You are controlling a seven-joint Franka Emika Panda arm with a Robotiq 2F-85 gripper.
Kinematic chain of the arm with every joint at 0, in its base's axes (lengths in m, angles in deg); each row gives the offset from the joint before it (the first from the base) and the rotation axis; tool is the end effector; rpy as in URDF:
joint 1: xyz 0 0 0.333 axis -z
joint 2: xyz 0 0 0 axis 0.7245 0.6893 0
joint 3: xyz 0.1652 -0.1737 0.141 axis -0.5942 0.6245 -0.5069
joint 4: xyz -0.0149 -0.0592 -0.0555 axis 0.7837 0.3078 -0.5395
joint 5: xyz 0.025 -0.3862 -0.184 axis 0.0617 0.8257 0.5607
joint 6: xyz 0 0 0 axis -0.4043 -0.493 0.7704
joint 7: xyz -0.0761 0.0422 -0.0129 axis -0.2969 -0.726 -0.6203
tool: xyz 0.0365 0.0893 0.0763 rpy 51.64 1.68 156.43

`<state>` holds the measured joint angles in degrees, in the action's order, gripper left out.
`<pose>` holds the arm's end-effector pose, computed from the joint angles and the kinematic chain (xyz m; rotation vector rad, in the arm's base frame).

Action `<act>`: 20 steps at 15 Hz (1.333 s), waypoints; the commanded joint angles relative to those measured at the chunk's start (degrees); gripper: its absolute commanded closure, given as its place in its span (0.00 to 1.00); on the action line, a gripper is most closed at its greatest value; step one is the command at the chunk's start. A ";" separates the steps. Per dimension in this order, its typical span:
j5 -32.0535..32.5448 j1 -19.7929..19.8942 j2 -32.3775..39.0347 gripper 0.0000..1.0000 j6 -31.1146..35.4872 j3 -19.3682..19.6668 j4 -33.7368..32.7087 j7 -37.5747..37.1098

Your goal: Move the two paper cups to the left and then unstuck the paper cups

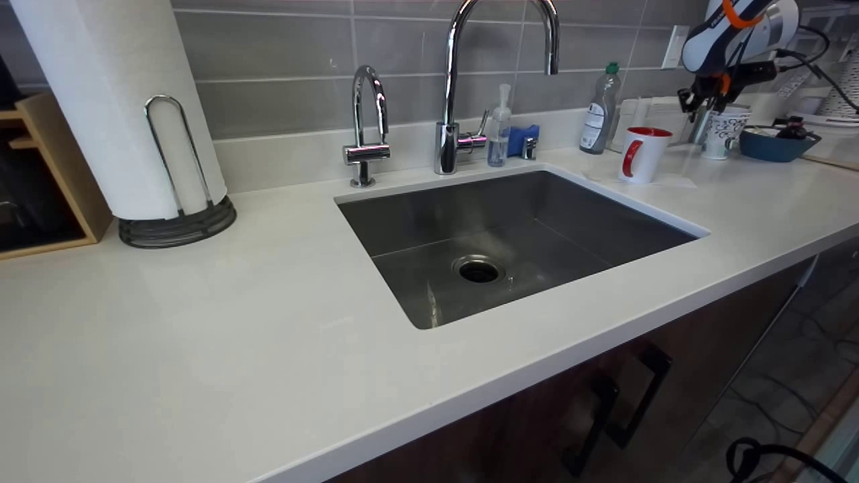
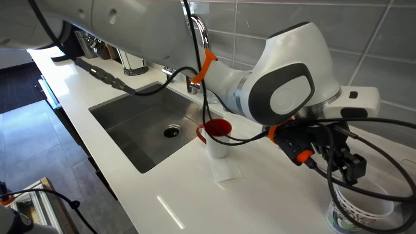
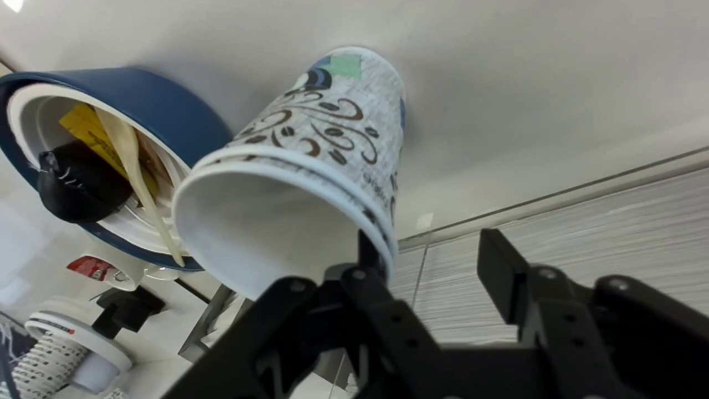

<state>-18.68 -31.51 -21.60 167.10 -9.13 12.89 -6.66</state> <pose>0.5690 -0.4840 0.2684 2.4323 -0.9598 0.4606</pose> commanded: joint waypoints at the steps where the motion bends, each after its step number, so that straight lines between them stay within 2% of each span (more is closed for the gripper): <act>1: 1.19 -0.44 0.41 0.59 -2.50 0.47 -1.93 -2.58; 2: 1.32 -0.58 0.19 0.58 -2.71 0.56 -1.82 -2.91; 3: 1.37 -0.76 -0.48 0.76 -3.08 0.44 -1.24 -2.88; 4: 1.40 -0.96 -1.07 0.83 -3.61 0.29 -0.76 -2.82; 5: 1.57 -1.24 -1.49 0.84 -3.82 0.29 -0.30 -2.87; 7: 2.14 -2.06 -2.64 0.98 -3.88 0.36 0.92 -2.82; 8: 2.31 -2.39 -3.28 1.00 -3.97 0.28 1.45 -2.67; 12: 2.04 -2.89 -7.59 0.99 -5.31 -1.81 4.62 0.45; 18: -0.06 -0.94 -15.57 0.99 -14.94 -8.13 9.21 8.20; 20: -2.49 0.50 -17.90 0.99 -17.94 -10.63 10.34 12.10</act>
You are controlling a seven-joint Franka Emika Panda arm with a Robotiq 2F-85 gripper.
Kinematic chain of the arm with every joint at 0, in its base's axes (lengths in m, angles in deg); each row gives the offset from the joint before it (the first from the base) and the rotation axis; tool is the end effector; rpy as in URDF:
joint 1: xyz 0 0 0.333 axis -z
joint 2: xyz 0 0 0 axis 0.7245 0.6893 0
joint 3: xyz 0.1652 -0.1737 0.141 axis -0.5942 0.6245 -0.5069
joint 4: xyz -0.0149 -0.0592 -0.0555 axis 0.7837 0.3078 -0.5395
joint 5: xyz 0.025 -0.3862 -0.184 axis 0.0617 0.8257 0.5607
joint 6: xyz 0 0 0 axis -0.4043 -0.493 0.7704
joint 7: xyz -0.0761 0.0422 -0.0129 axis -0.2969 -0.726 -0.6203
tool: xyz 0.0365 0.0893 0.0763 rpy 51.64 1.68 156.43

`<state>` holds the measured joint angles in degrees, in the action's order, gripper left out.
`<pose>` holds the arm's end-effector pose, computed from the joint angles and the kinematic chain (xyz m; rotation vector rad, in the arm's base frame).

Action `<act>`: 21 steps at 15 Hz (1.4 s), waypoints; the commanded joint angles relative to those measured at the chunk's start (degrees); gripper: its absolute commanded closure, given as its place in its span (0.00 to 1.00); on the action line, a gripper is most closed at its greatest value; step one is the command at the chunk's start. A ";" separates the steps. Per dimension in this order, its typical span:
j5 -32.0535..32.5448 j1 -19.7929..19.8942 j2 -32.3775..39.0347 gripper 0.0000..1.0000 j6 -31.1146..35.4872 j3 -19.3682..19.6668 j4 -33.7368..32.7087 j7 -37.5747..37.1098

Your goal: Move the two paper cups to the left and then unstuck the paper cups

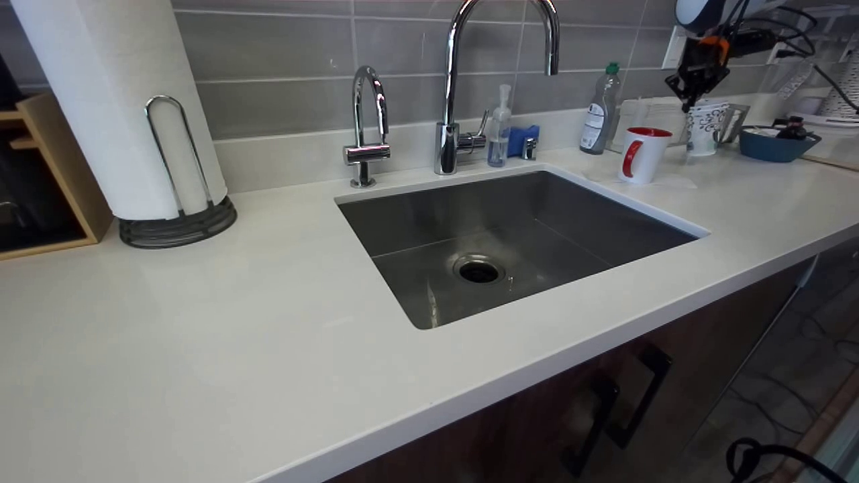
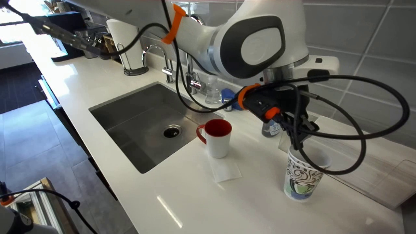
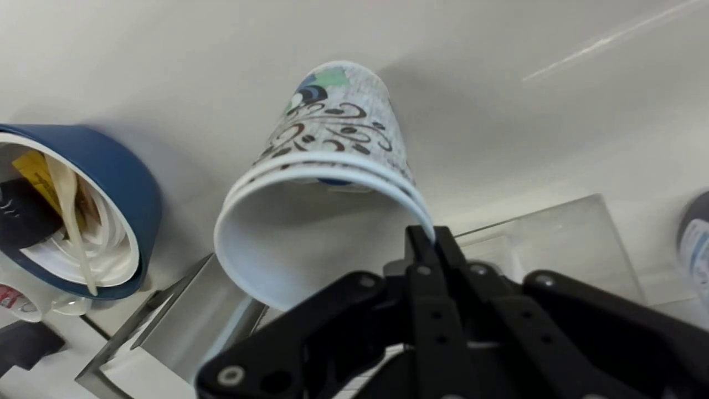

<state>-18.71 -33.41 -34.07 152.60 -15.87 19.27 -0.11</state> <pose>0.5829 -0.3995 0.3100 2.6559 -0.8472 0.2779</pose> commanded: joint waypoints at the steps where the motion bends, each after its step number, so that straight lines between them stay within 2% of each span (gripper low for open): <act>1: -3.26 2.81 -6.16 0.99 -4.68 -4.64 4.22 6.50; 4: -6.16 4.16 -7.64 0.99 -7.50 -6.41 4.83 9.62; 13: -18.37 7.36 -7.85 0.99 -3.14 -9.62 5.98 15.64; 14: -15.41 6.30 -6.25 0.96 -4.66 -8.52 4.06 13.47; 21: -16.50 6.67 -6.25 0.96 -4.52 -8.86 4.07 13.79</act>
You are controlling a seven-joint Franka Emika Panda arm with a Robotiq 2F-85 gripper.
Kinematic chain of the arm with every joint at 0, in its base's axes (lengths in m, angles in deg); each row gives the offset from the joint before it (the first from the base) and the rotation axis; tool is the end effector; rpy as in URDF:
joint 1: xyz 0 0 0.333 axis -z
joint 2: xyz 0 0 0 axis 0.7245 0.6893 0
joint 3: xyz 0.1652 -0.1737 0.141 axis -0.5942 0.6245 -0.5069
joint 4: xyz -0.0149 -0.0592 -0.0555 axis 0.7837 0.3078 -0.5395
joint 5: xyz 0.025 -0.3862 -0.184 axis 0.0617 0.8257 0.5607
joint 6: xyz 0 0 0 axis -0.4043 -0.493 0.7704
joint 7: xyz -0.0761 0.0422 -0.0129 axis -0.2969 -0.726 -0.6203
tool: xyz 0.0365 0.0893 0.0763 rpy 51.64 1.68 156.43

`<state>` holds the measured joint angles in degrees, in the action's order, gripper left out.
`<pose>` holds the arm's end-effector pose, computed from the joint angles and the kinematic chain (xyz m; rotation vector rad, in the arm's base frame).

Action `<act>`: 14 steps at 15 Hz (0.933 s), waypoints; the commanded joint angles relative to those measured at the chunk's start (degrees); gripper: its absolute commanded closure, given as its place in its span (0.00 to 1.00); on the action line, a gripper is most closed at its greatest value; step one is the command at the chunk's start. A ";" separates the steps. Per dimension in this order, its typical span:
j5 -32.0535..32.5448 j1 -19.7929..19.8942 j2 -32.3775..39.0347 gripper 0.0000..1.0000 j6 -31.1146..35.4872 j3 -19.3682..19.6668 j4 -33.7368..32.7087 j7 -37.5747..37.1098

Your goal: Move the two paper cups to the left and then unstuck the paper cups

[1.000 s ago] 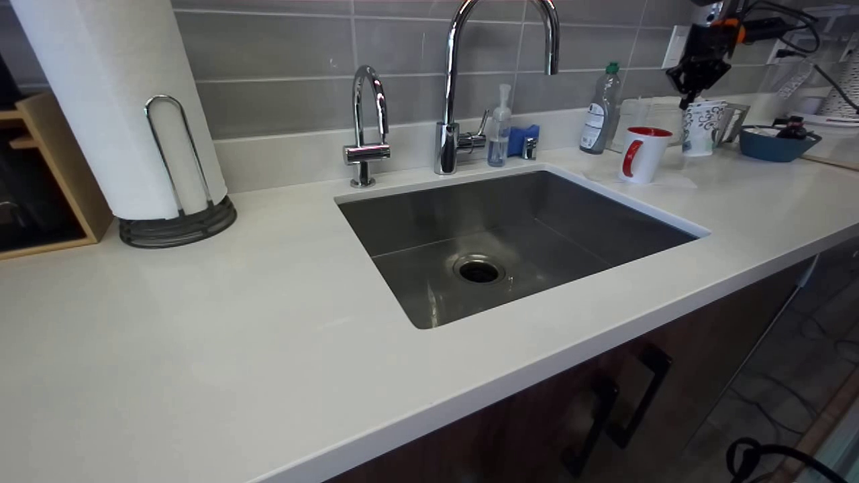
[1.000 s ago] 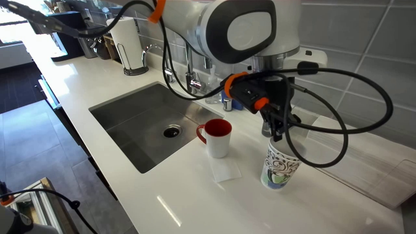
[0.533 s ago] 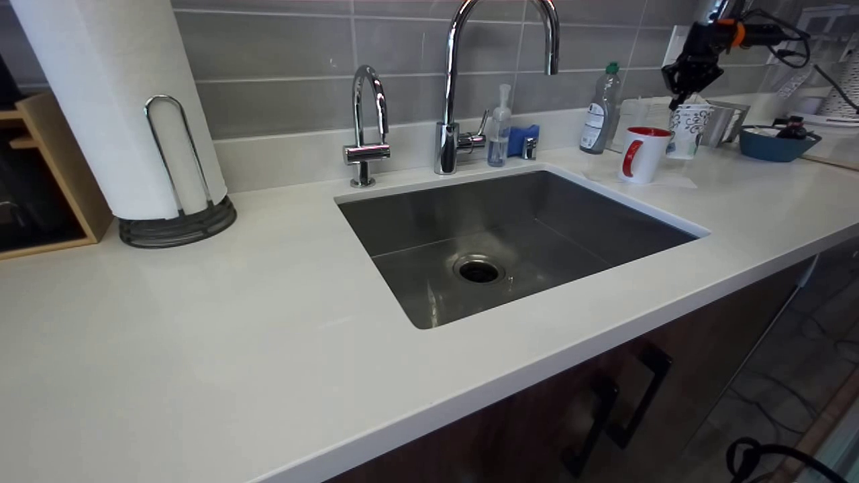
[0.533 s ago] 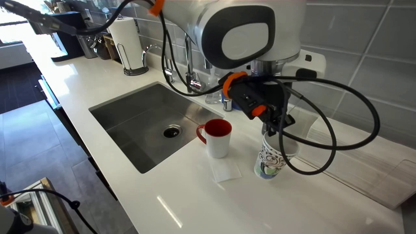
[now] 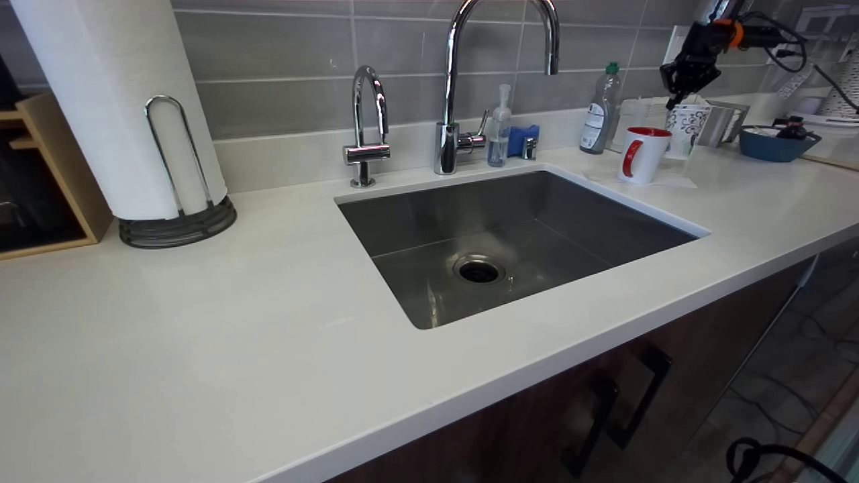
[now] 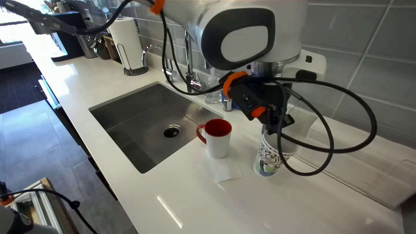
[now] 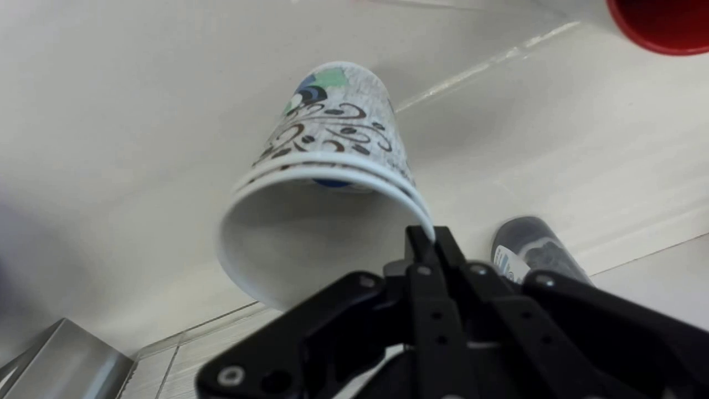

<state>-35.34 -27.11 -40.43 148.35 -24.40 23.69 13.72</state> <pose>0.5741 -0.3679 0.3227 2.9578 -0.8452 0.3282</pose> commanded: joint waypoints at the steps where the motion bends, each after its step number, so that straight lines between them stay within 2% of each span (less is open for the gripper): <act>1: 0.13 0.37 0.11 0.96 -0.27 -0.34 -0.35 -0.05; 6: 0.12 0.37 0.11 0.96 -0.27 -0.36 -0.35 -0.04; 7: 0.03 0.27 0.02 0.99 -0.68 -0.47 -0.42 -0.15; 14: -0.40 -0.46 -0.44 0.99 4.05 -1.67 0.56 -0.12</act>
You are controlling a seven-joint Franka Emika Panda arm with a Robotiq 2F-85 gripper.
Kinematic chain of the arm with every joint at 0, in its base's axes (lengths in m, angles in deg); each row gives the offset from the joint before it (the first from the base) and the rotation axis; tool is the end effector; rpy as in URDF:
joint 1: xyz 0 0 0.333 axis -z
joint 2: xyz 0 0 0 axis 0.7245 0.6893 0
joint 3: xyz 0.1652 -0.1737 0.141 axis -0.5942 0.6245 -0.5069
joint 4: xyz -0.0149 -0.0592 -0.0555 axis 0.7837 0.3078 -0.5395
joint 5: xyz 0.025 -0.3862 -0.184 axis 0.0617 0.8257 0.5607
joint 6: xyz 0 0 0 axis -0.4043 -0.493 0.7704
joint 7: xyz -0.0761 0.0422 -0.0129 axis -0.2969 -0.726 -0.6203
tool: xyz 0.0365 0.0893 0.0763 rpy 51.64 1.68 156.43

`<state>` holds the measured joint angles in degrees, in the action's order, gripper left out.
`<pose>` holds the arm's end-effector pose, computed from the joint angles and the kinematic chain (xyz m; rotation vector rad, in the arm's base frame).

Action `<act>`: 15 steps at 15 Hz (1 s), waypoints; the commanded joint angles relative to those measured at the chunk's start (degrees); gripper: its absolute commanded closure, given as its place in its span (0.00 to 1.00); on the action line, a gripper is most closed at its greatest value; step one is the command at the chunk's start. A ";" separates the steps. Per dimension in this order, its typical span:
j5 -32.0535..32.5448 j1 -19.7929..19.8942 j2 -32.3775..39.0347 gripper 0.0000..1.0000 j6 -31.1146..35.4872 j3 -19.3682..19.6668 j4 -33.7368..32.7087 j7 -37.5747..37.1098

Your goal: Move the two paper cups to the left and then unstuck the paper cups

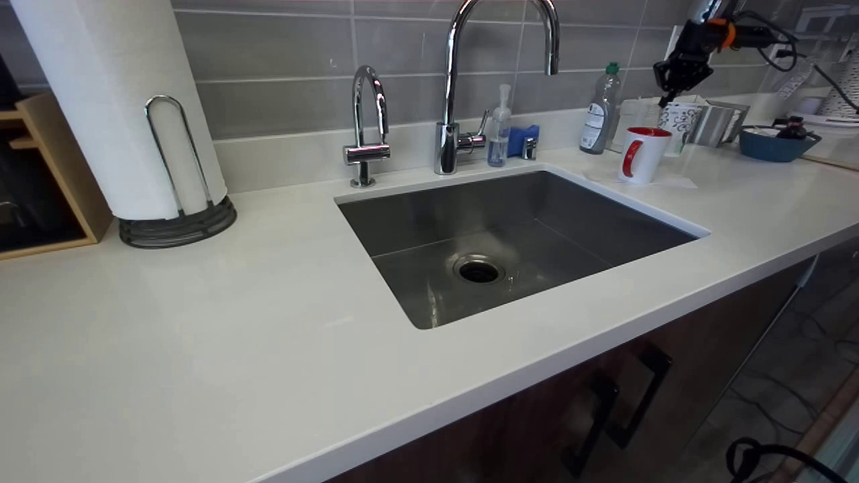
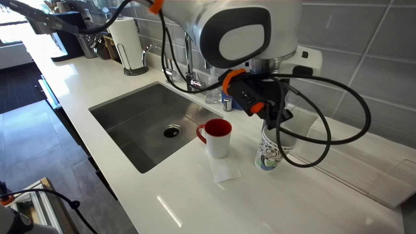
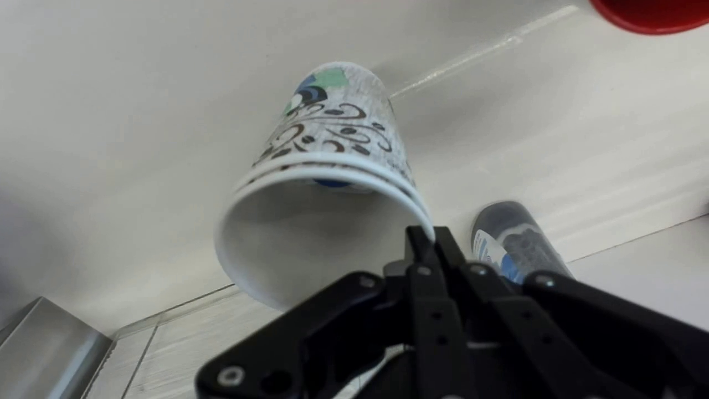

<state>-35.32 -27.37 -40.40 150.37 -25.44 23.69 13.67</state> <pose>0.5847 -0.3574 0.3255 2.9563 -0.8133 0.3788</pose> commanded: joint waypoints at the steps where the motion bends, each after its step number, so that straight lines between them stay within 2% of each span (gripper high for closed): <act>1: -0.63 -0.19 -0.45 0.99 2.86 -0.90 0.67 0.22; 15: -2.17 0.46 0.94 0.99 11.94 -2.93 2.24 1.71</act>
<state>-35.36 -27.47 -39.30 159.16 -27.17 24.58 13.67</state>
